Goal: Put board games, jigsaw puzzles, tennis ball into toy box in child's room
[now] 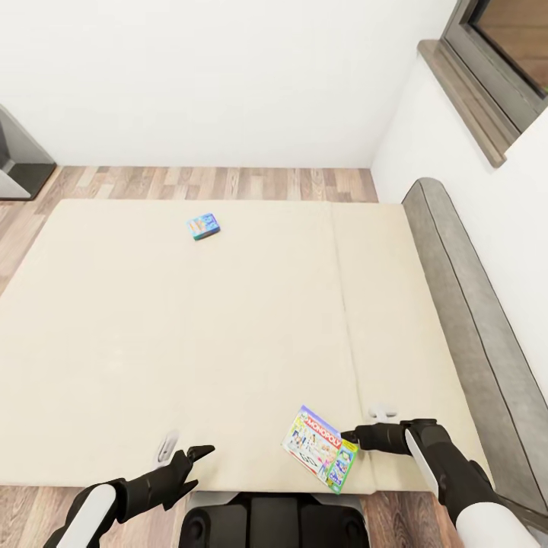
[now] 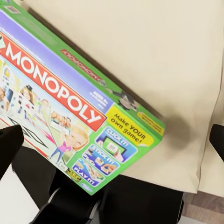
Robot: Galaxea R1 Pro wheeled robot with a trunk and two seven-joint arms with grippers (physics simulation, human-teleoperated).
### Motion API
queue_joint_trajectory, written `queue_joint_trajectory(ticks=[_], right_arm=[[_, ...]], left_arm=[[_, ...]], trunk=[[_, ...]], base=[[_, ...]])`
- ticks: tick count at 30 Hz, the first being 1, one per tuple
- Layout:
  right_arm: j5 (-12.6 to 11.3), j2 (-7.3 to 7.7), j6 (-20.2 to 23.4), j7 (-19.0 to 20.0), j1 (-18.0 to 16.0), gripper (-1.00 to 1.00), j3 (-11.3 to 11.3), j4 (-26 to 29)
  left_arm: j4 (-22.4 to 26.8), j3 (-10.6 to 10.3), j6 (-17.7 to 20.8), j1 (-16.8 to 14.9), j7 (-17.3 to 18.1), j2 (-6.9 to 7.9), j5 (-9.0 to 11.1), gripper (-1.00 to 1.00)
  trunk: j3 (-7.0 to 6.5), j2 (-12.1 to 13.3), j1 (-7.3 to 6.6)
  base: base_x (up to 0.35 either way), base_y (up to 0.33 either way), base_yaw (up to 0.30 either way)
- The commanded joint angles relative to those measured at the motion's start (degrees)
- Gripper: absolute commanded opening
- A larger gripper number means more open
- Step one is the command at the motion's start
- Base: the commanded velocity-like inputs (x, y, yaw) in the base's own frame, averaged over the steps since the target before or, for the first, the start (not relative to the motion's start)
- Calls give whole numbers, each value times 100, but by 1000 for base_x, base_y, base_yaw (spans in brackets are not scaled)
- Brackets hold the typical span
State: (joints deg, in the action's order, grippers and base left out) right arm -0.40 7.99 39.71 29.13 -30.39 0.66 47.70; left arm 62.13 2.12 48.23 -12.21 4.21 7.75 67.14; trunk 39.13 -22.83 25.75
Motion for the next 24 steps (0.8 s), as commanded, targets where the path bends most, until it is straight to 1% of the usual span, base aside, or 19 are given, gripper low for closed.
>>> queue_joint_trajectory(ticks=[1, 24], right_arm=[[-3, 0, 34, 18, -2, 100, 7, 6], [-30, -5, -49, 27, -2, 100, 0, 3]], left_arm=[[0, 11, 29, -2, 37, -1, -34, 100], [-7, 16, 29, -2, 37, -1, -36, 100]], trunk=[[9, -9, 3], [24, -9, 3]], base=[[0, 0, 0], [0, 0, 0]])
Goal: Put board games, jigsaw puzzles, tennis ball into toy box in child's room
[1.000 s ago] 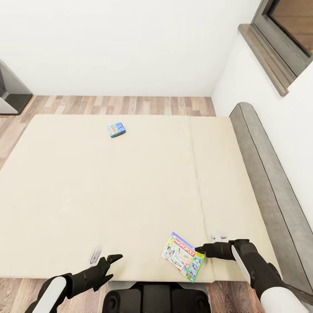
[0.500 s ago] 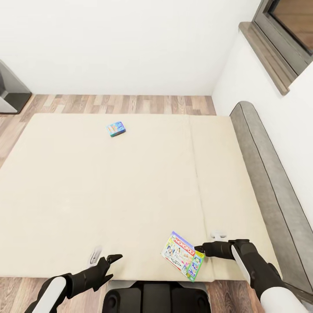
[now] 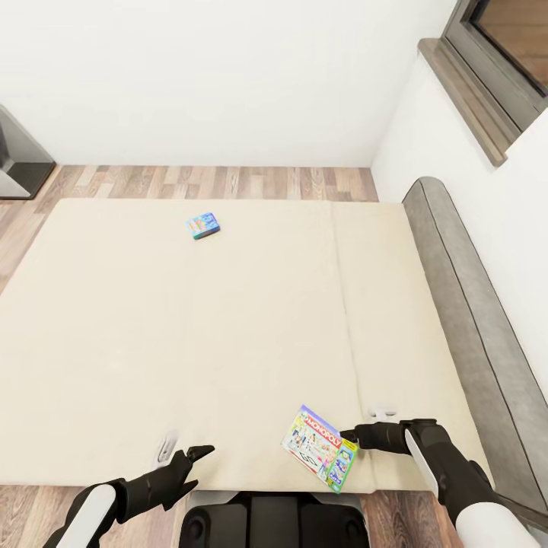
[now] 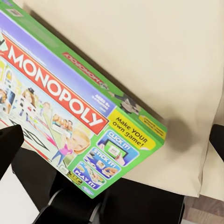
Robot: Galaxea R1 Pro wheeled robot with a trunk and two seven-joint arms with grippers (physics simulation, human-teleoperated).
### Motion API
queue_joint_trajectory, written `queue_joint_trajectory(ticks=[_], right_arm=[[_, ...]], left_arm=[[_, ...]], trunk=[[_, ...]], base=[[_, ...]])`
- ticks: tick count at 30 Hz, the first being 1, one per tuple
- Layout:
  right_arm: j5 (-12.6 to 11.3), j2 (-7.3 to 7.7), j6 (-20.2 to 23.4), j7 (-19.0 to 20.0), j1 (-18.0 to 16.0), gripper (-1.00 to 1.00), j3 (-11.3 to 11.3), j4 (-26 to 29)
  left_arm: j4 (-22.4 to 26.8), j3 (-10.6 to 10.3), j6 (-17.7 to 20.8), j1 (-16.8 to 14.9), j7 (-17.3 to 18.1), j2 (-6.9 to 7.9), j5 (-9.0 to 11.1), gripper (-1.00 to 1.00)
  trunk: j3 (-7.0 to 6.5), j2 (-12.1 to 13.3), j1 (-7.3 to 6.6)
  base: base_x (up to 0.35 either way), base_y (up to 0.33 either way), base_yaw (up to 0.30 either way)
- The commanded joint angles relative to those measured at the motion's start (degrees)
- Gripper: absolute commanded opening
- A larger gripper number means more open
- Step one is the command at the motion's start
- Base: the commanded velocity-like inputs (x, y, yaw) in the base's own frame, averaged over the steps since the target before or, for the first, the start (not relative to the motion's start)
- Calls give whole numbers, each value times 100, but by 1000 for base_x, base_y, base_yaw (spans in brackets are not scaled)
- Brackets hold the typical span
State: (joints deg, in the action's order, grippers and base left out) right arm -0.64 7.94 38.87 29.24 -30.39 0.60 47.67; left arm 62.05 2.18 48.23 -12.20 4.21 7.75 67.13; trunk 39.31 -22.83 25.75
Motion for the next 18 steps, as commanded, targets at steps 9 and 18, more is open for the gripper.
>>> queue_joint_trajectory(ticks=[9, 18], right_arm=[[-6, -2, 34, 19, -2, 100, 9, 6], [-6, -3, 33, 20, -2, 100, 10, 0]], left_arm=[[0, 11, 29, -1, 37, -1, -33, 100], [0, 11, 29, -3, 37, -1, -33, 100]], trunk=[[7, -9, 3], [7, -9, 3]], base=[[0, 0, 0], [0, 0, 0]])
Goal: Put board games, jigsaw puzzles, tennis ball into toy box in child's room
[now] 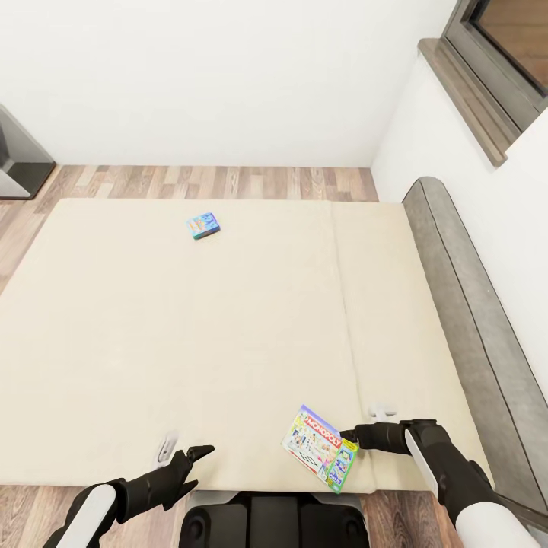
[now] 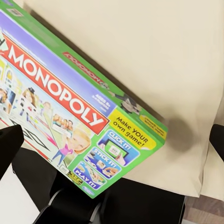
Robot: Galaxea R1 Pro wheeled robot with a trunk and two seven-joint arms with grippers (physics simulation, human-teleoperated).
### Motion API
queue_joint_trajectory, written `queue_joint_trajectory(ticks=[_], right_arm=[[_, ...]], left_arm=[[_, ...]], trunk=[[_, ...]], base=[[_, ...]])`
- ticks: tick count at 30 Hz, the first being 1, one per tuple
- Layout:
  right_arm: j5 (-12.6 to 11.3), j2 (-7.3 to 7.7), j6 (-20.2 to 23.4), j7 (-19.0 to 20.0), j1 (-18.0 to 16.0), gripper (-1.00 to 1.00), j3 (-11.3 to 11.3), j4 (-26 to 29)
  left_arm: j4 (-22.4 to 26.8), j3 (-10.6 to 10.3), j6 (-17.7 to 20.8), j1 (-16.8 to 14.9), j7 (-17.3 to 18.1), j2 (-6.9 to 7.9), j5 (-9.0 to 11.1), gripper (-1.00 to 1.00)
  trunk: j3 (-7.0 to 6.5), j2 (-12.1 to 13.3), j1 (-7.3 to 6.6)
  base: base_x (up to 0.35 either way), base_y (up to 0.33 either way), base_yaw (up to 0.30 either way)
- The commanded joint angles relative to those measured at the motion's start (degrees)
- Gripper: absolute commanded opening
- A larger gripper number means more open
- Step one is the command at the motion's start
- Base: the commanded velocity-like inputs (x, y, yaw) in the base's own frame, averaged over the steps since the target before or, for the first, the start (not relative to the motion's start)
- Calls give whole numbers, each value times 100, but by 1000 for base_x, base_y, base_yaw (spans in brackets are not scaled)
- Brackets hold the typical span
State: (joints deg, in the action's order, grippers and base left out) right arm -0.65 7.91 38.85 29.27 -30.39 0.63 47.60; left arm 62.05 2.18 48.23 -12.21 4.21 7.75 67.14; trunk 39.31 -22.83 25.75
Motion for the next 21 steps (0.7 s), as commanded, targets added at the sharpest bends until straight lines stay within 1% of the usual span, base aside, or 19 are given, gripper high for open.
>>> queue_joint_trajectory(ticks=[1, 10, 15, 21], right_arm=[[-4, 0, 33, 15, -2, 100, 7, 2], [-2, 0, -58, 11, -2, 100, 7, -84], [-4, 0, -389, 14, -2, 100, 9, -162], [-5, 0, -555, 35, -2, 100, 8, -190]], left_arm=[[0, 11, 29, -2, 37, -1, -35, 100], [0, 11, 29, -3, 37, -1, -34, 100], [0, 11, 29, -2, 37, -1, -34, 100], [0, 11, 29, -4, 37, -1, -34, 100]], trunk=[[6, -9, 3], [6, -9, 3], [6, -9, 3], [9, -9, 3]], base=[[0, 0, 0], [0, 0, 0], [0, 0, 0], [0, 0, 0]])
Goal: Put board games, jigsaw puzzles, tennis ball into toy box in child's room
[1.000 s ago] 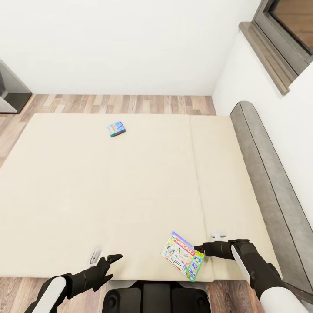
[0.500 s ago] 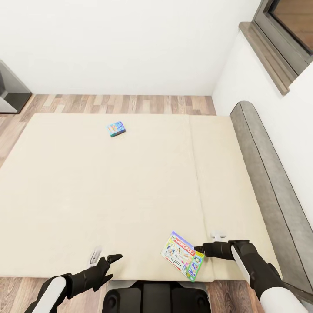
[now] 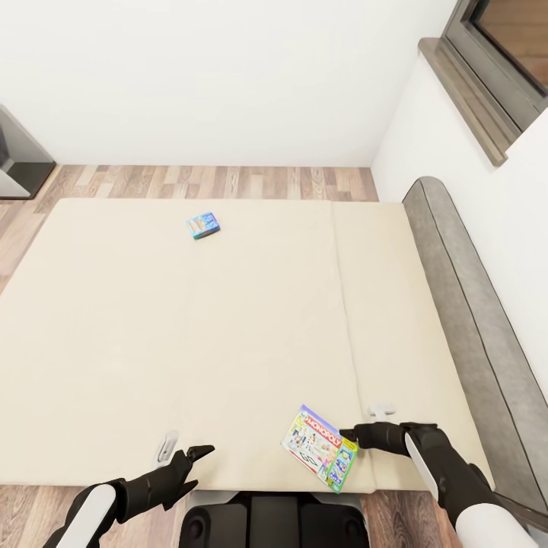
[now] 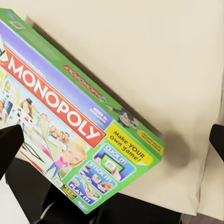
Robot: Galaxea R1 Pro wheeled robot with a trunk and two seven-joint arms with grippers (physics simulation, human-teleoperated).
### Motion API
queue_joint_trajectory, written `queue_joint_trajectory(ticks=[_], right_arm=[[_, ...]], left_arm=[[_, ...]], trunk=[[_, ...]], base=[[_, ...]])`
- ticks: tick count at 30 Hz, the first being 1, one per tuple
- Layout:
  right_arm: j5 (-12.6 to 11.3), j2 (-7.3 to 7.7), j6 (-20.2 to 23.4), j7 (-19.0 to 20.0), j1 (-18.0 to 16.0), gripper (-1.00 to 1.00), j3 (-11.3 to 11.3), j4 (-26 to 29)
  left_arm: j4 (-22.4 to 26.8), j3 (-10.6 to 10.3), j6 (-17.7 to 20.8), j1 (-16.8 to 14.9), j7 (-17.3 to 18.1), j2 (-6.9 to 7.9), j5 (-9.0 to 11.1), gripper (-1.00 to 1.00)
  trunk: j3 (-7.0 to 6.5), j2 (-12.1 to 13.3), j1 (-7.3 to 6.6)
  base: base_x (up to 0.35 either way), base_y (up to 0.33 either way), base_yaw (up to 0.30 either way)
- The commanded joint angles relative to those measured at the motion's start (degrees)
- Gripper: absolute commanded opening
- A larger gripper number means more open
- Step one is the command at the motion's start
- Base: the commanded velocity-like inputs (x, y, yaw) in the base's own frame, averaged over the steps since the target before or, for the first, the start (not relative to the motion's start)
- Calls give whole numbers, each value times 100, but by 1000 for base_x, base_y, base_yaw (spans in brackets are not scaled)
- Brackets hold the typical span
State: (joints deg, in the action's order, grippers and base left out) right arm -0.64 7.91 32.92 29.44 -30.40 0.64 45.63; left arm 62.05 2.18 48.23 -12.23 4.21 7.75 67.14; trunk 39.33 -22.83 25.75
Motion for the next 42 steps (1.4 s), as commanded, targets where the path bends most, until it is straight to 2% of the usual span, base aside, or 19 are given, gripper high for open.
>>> queue_joint_trajectory(ticks=[1, 31, 42], right_arm=[[-6, 0, 2, 28, -1, 100, 7, 2], [-7, 6, -134, 94, -1, 100, 5, -19], [-7, 2, -136, 277, -1, 100, 0, -19]], left_arm=[[0, 11, 29, -1, 37, -1, -35, 100], [3, 11, 28, 1, 37, -1, -35, 100], [6, 11, 29, 1, 37, -1, -40, 100]], trunk=[[9, -9, 3], [236, -9, 3], [338, -9, 3]], base=[[0, 0, 0], [0, 0, 0], [0, 0, 0]])
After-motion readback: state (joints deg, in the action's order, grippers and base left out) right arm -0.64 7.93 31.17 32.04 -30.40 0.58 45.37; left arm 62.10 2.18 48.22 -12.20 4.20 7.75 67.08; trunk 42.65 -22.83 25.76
